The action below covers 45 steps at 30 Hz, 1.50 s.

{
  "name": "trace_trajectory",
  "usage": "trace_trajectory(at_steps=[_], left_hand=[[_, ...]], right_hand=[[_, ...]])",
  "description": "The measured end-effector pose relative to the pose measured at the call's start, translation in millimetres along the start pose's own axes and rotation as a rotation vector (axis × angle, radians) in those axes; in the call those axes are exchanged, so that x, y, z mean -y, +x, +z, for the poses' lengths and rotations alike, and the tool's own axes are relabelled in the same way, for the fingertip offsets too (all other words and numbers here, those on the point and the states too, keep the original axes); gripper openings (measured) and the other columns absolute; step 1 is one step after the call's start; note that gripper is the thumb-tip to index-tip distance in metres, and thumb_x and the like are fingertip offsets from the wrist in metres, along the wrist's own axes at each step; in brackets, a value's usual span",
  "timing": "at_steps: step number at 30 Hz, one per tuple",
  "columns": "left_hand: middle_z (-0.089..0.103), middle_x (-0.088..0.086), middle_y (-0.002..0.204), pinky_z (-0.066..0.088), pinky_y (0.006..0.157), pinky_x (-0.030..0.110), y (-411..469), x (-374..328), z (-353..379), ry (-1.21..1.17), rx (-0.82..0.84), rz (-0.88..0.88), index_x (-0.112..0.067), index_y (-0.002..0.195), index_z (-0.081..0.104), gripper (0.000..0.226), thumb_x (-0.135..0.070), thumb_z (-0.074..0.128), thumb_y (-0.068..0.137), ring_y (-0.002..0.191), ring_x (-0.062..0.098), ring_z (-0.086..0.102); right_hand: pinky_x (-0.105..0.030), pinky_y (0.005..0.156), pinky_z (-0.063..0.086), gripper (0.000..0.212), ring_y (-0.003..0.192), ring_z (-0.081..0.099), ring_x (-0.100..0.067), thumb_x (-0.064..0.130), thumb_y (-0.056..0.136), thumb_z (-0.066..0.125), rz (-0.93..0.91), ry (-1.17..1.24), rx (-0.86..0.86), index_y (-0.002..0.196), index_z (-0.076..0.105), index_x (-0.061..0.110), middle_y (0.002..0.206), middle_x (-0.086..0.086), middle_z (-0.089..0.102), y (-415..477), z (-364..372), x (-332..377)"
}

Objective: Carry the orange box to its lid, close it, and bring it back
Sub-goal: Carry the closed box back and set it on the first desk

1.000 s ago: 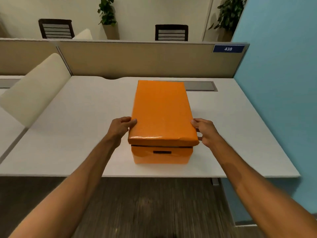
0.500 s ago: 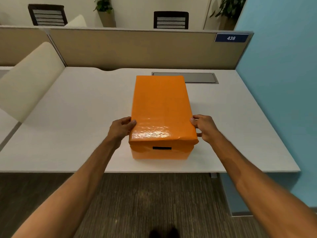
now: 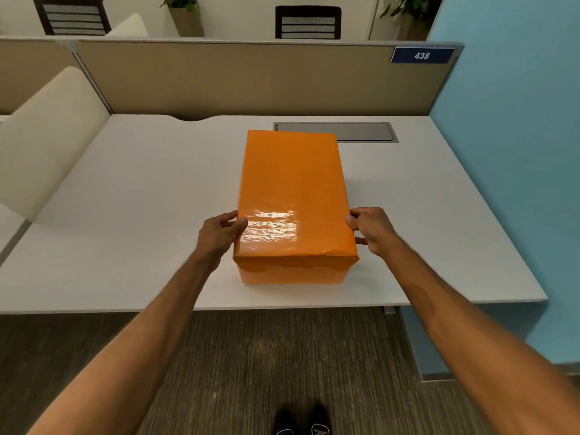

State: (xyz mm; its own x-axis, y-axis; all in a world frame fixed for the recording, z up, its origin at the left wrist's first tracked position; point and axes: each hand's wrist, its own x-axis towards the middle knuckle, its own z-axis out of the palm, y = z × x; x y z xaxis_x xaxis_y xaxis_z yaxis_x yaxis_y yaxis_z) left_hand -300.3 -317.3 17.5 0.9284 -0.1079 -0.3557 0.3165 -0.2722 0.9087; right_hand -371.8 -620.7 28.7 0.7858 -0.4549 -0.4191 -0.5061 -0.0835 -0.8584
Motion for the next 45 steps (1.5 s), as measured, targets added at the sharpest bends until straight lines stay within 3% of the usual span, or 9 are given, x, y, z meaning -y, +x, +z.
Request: trace_trajectory(at_steps=[11, 16, 19, 22, 30, 33, 36, 40, 45], left_hand=[[0.064, 0.013, 0.130, 0.052, 0.097, 0.052, 2.3, 1.1, -3.8, -0.002, 0.036, 0.022, -0.010, 0.140, 0.052, 0.056, -0.030, 0.069, 0.090, 0.113, 0.034, 0.064], [0.052, 0.016, 0.141, 0.048, 0.097, 0.047, 22.5, -13.7, -2.2, -0.025, 0.020, -0.006, -0.013, 0.145, 0.039, 0.064, -0.020, 0.070, 0.089, 0.121, 0.034, 0.054], [0.048, 0.015, 0.147, 0.044, 0.104, 0.052, 42.0, -28.6, -1.5, -0.034, 0.020, 0.018, -0.015, 0.148, 0.036, 0.068, -0.027, 0.069, 0.090, 0.129, 0.036, 0.051], [0.047, 0.015, 0.148, 0.043, 0.106, 0.051, 64.7, -45.8, -0.3, -0.015, 0.022, 0.052, -0.014, 0.148, 0.037, 0.067, -0.030, 0.068, 0.091, 0.131, 0.035, 0.049], [0.046, 0.013, 0.150, 0.042, 0.105, 0.050, 136.0, -82.7, 12.1, -0.011, 0.007, 0.018, -0.008, 0.150, 0.036, 0.070, -0.039, 0.063, 0.093, 0.133, 0.035, 0.048], [0.053, 0.010, 0.144, 0.044, 0.103, 0.050, 163.2, -89.4, 15.9, -0.008, 0.012, 0.013, -0.007, 0.144, 0.045, 0.071, -0.050, 0.062, 0.090, 0.127, 0.031, 0.054], [0.063, 0.004, 0.124, 0.047, 0.091, 0.043, 181.6, -99.7, 22.5, -0.001, -0.001, 0.003, -0.007, 0.130, 0.059, 0.053, -0.046, 0.059, 0.094, 0.107, 0.024, 0.061], [0.064, 0.002, 0.104, 0.047, 0.083, 0.041, 202.2, -107.1, 29.1, 0.042, -0.036, -0.014, -0.008, 0.115, 0.065, 0.045, -0.047, 0.057, 0.094, 0.094, 0.022, 0.060], [0.070, 0.009, 0.109, 0.054, 0.092, 0.050, 214.4, -101.6, 27.7, 0.052, -0.092, -0.016, -0.010, 0.106, 0.068, 0.047, -0.053, 0.064, 0.088, 0.102, 0.031, 0.066]], right_hand=[[-0.044, 0.076, 0.051, 0.029, 0.104, 0.058, -0.028, 0.019, 0.097, 0.057, -0.008, -0.004, -0.060, 0.125, 0.059, 0.016, 0.115, -0.005, 0.060, 0.7, 6.5, -6.5], [-0.042, 0.076, 0.052, 0.031, 0.102, 0.060, -0.027, 0.022, 0.092, 0.062, -0.058, 0.021, -0.084, 0.121, 0.056, 0.016, 0.114, -0.007, 0.060, 17.3, 5.3, 6.4], [-0.047, 0.087, 0.055, 0.049, 0.106, 0.062, -0.029, 0.030, 0.091, 0.064, -0.082, 0.019, -0.094, 0.135, 0.052, 0.012, 0.122, -0.009, 0.062, 39.0, 5.3, 21.5], [-0.051, 0.093, 0.053, 0.052, 0.112, 0.061, -0.031, 0.032, 0.090, 0.065, -0.103, 0.008, -0.097, 0.137, 0.051, 0.012, 0.130, -0.011, 0.060, 69.0, 6.0, 37.0], [-0.045, 0.088, 0.056, 0.045, 0.106, 0.064, -0.030, 0.038, 0.093, 0.060, -0.131, 0.021, -0.064, 0.130, 0.057, 0.011, 0.123, -0.011, 0.064, 155.5, 10.5, 77.0], [-0.045, 0.088, 0.056, 0.038, 0.104, 0.064, -0.030, 0.039, 0.095, 0.058, -0.142, 0.034, -0.044, 0.122, 0.061, 0.014, 0.118, -0.009, 0.066, 182.6, 14.5, 88.7], [-0.048, 0.089, 0.056, 0.034, 0.103, 0.065, -0.029, 0.040, 0.095, 0.058, -0.137, 0.054, -0.020, 0.117, 0.063, 0.014, 0.112, -0.008, 0.068, 204.7, 18.0, 98.0], [-0.047, 0.083, 0.057, 0.033, 0.099, 0.066, -0.028, 0.040, 0.094, 0.060, -0.113, 0.054, -0.049, 0.112, 0.065, 0.013, 0.107, -0.008, 0.069, 223.7, 22.1, 104.2], [-0.043, 0.074, 0.057, 0.028, 0.096, 0.066, -0.029, 0.037, 0.093, 0.062, -0.100, 0.068, -0.082, 0.107, 0.066, 0.013, 0.103, -0.008, 0.069, 232.9, 23.4, 101.5]])
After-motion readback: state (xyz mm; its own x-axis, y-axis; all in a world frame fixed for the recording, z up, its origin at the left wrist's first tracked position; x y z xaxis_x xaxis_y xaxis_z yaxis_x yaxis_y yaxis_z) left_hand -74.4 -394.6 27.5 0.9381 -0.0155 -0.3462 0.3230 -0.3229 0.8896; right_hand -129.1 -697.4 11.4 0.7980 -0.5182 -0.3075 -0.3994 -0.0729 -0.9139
